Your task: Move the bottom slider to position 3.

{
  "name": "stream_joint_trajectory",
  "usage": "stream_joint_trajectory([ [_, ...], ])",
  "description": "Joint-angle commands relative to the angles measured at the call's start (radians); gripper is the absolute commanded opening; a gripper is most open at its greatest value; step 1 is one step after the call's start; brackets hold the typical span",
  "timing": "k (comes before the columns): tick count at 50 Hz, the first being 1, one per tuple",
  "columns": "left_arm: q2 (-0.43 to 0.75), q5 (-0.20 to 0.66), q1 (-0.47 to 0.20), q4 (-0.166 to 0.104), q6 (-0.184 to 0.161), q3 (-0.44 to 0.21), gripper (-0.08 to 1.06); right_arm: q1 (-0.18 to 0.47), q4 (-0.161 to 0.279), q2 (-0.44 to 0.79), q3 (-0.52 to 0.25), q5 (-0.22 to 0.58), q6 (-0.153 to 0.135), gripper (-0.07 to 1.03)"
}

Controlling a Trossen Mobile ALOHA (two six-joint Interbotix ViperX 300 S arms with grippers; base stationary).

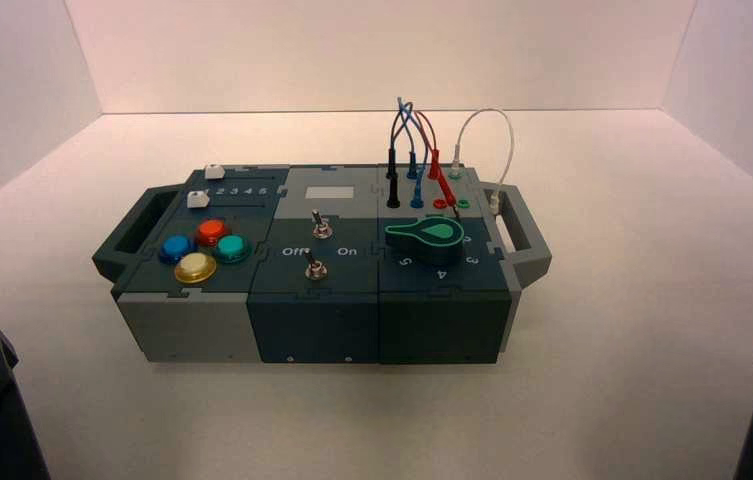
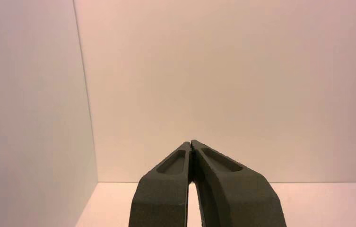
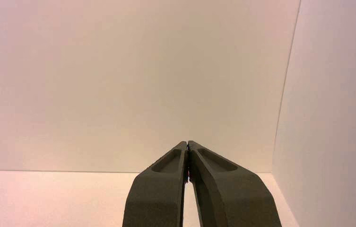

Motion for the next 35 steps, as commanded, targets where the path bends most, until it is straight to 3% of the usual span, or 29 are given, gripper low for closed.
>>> stream_joint_trajectory([
  [1,0.008,-0.003,0.002,-0.002,0.005,-0.018,-0.03,0.0,0.0,0.003,-0.031,0.002,0.002,-0.02],
  [12,0.012,0.014,0.0,0.0,0.005,-0.021,-0.03,0.011,0.002,0.006,-0.034,0.028,0.002,-0.02],
  [19,0.017,0.083,0.0,-0.002,0.005,-0.043,-0.03,0.044,0.0,0.015,-0.051,0.092,0.002,-0.02],
  [35,0.072,0.483,-0.054,-0.002,0.005,-0.144,-0.03,0.273,0.003,0.066,-0.133,0.377,0.012,-0.02],
])
